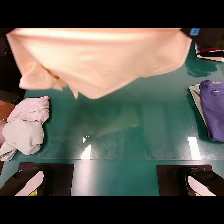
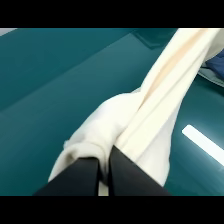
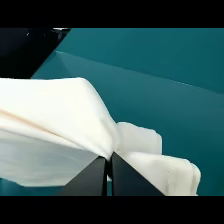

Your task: Fold the shirts.

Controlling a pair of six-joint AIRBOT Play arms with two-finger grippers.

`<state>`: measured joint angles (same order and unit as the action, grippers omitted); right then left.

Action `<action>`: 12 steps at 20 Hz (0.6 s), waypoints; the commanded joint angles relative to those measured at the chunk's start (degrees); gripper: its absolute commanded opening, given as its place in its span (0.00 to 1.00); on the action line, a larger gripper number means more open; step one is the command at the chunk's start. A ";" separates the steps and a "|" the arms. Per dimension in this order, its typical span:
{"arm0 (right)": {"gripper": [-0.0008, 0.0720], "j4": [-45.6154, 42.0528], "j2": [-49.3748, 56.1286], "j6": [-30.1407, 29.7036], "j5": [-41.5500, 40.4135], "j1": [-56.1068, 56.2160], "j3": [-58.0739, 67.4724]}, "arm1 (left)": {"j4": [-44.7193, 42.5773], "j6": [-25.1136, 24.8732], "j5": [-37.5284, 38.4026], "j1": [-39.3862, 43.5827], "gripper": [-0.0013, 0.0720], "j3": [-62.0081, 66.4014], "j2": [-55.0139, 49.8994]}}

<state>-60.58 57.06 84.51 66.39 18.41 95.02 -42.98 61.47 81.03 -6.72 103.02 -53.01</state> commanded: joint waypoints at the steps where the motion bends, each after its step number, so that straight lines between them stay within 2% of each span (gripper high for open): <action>1: 0.03 -1.18 -1.01 2.97 8.70 -0.20 4.37 | -0.44 0.00 2.75 -0.02 0.05 0.31 2.43; 4: 0.03 -1.03 2.58 5.88 19.50 -0.17 2.73 | -0.55 -0.02 2.05 -0.02 0.05 -9.55 2.38; 6: 0.03 -1.01 5.22 6.12 22.27 -0.17 -2.91 | -0.52 -0.02 2.05 -0.02 0.05 -19.74 1.81; 9: 0.03 -1.09 8.35 5.22 18.78 1.18 -15.65 | -0.61 -2.32 0.31 -0.02 0.05 -37.13 0.46; 12: 0.03 -1.07 10.91 4.35 7.82 2.43 -27.67 | -0.57 -5.49 -8.83 -0.02 0.05 -52.46 -1.99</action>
<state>-61.89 65.45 89.52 81.32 19.77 77.54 -43.88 58.92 78.78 -6.74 64.07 -53.32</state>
